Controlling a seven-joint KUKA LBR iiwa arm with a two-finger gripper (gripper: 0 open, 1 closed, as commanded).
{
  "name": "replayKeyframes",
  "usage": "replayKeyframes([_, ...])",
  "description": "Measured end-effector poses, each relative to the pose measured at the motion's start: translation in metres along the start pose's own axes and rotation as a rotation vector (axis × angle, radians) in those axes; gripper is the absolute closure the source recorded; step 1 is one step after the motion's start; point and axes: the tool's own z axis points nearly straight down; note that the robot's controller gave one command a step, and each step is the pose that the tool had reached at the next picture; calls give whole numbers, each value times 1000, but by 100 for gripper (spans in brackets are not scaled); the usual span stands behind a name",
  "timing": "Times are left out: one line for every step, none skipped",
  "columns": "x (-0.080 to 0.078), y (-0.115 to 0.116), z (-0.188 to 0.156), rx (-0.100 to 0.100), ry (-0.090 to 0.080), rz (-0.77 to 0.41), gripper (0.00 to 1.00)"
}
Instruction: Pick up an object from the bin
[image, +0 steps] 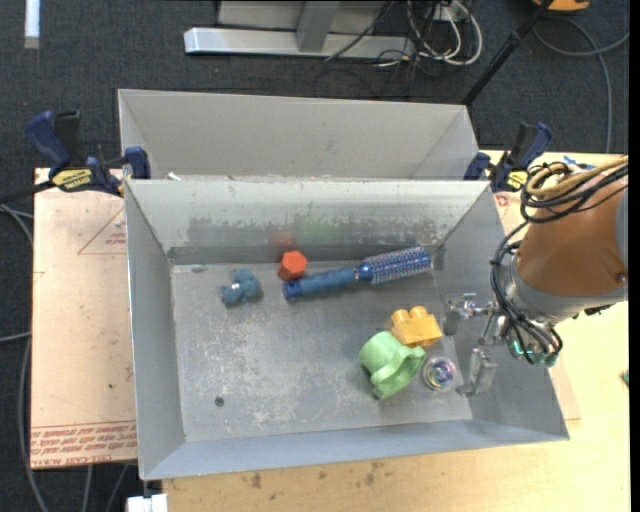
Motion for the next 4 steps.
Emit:
replayKeyframes([-47,50,71,1,-12,-172,0])
replayKeyframes([-70,26,40,2,-12,-53,0])
replayKeyframes([-68,41,22,0,-10,55,0])
replayKeyframes([-67,44,74,0,-4,149,0])
